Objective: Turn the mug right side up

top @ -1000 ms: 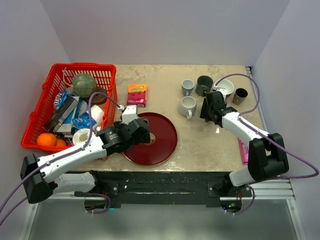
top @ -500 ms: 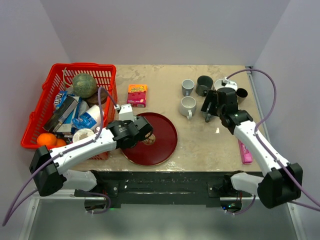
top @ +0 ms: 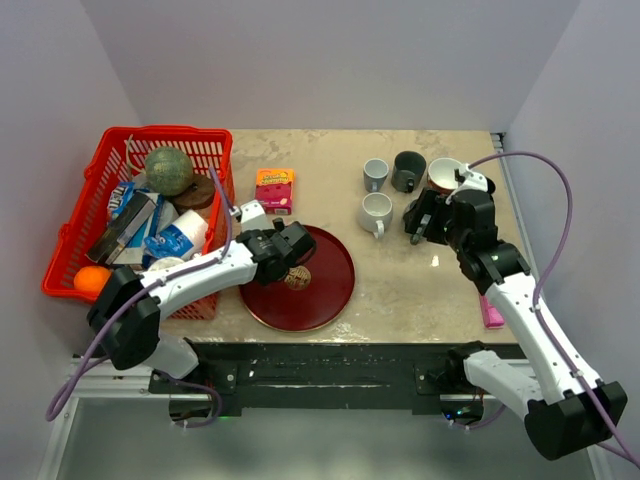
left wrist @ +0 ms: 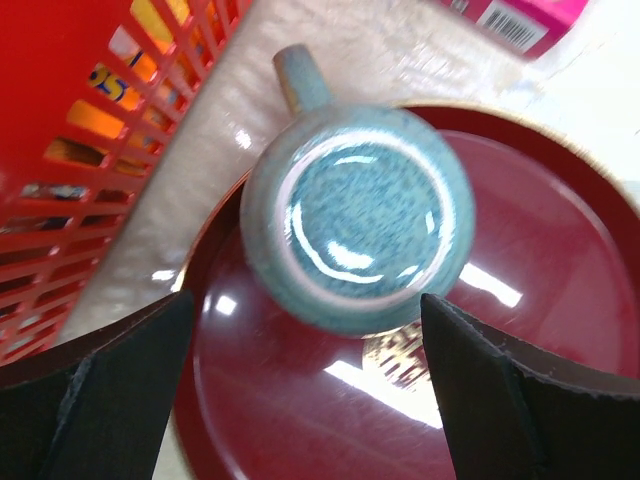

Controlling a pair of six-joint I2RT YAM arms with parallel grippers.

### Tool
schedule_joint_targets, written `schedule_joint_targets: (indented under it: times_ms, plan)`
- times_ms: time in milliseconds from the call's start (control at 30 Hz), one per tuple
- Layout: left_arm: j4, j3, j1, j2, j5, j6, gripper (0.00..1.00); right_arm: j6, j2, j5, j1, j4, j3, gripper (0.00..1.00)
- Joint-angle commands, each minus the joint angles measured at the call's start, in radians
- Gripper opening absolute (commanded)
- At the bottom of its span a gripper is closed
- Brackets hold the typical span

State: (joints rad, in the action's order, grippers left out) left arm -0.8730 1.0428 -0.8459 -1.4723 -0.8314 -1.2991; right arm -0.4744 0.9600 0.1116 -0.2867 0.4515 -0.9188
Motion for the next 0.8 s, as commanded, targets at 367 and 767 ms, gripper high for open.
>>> schedule_joint_targets:
  times_ms: [367,767]
  plan:
    - [0.330,-0.037,0.125,-0.074,-0.015,0.113,0.99,0.045,-0.066,-0.075,0.003,0.030,0.001,0.87]
    - [0.410,-0.098,0.131,-0.117,0.152,0.127,0.97,0.040,-0.083,-0.090,0.004,0.013,0.018,0.87]
